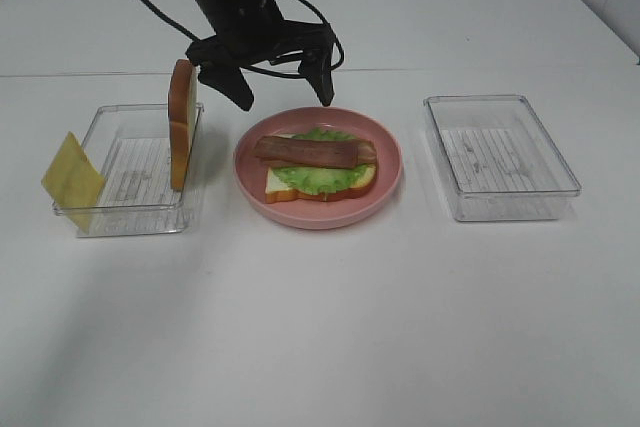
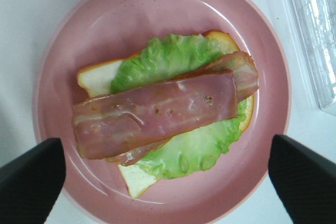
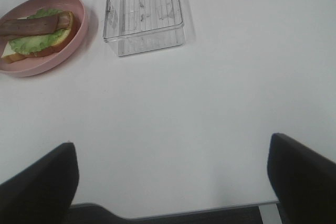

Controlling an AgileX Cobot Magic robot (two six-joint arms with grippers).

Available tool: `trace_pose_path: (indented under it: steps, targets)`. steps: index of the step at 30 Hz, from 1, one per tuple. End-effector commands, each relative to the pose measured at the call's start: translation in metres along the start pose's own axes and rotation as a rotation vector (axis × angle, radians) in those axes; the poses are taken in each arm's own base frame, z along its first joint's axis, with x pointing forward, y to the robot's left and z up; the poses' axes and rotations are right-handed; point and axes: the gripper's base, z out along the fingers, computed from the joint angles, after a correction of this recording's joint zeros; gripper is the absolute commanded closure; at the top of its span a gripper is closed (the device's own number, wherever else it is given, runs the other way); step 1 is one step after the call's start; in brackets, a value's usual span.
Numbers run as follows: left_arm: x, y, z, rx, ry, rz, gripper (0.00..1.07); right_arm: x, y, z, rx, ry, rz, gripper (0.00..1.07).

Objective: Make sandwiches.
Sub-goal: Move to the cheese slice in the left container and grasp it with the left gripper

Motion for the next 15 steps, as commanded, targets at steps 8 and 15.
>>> trace_pose_path:
  steps: [8, 15]
  targets:
    - [0.004, -0.019, -0.080, -0.073, -0.061, 0.070, 0.05, 0.002, 0.000, -0.002, -0.004, -0.041, -0.005, 0.15]
    - [0.015, -0.018, -0.161, -0.177, -0.200, 0.104, 0.05, 0.002, 0.000, -0.002, -0.004, -0.041, -0.005, 0.15]
